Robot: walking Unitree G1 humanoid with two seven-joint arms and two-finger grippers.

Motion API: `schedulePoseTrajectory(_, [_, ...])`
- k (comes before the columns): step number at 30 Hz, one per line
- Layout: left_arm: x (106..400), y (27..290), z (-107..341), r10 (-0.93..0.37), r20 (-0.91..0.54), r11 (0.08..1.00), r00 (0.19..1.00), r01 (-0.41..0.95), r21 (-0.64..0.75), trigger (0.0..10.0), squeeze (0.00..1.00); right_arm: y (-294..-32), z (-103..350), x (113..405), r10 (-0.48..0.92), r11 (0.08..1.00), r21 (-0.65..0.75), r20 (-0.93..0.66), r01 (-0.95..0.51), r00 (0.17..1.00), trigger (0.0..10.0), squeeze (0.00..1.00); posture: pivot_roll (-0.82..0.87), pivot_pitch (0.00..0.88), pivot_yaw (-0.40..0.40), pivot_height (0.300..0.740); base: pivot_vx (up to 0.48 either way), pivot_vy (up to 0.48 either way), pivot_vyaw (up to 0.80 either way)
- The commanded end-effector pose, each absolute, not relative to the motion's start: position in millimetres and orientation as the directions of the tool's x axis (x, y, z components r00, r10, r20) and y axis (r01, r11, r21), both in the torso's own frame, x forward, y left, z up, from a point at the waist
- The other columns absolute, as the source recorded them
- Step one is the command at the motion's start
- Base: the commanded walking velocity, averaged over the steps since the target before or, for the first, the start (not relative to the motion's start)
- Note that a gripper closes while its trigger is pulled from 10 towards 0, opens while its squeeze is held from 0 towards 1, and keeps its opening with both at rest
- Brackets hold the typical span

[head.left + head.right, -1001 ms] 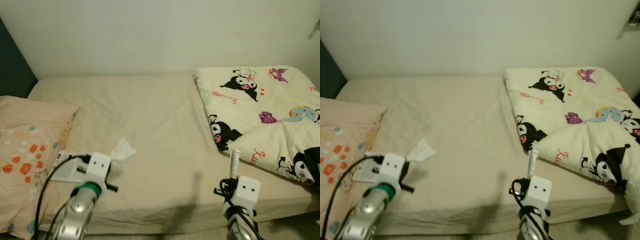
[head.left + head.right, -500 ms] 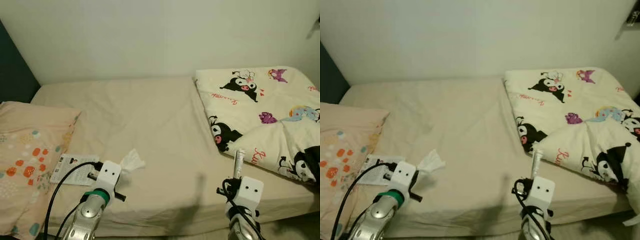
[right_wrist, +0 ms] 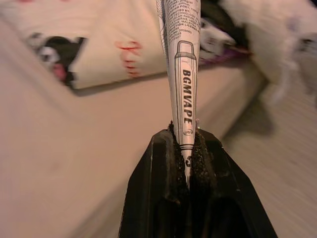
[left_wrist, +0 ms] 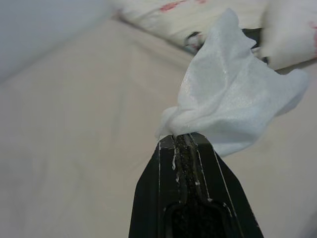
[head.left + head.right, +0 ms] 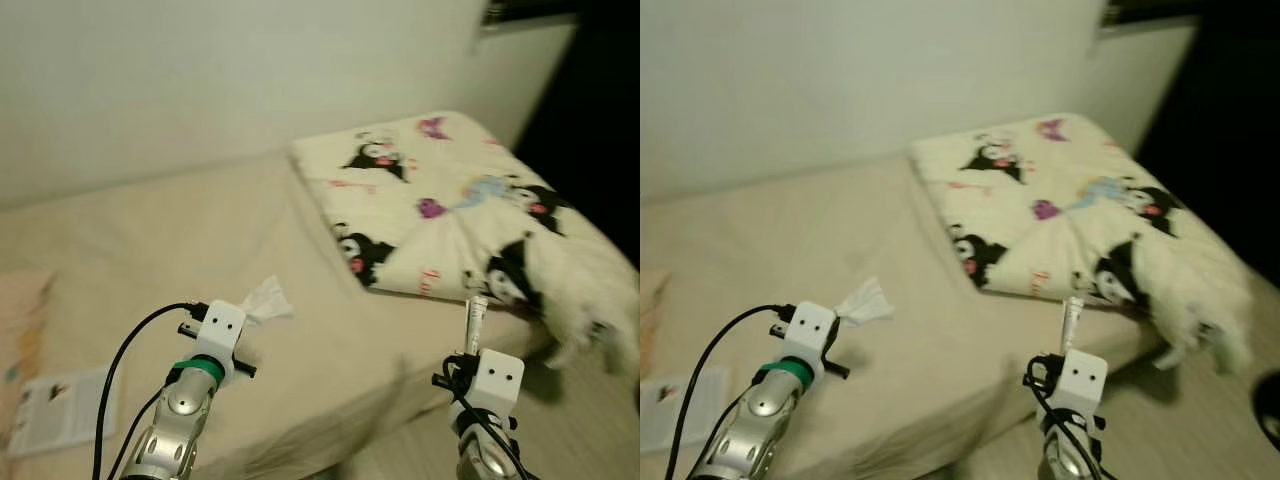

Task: Clean up the room

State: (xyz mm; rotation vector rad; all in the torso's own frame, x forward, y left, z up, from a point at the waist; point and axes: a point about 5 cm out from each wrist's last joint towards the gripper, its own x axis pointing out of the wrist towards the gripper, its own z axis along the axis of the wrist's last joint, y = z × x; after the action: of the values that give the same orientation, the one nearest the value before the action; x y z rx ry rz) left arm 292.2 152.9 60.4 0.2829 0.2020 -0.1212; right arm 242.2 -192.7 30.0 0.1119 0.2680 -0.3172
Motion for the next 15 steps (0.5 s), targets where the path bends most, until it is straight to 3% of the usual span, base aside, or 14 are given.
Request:
schedulePoseTrajectory(1, [287.0,157.0,52.9,-0.08,-0.242,0.955,0.967,0.144,0.261,10.0,0.0,-192.2,27.0,242.1,-0.29,0.943,0.075,-0.296,0.325,0.91,10.0,0.0,0.02,0.0,0.08,0.74,0.0,0.0,-0.8])
schedulePoseTrajectory(15, [288.0,160.7,45.9,-0.053,-0.265,0.968,0.963,0.114,0.224,10.0,0.0,-197.1,23.0,239.6,-0.322,0.922,0.109,-0.32,0.372,0.891,10.0,0.0,0.0,0.0,0.097,0.74,0.0,0.0,-0.8])
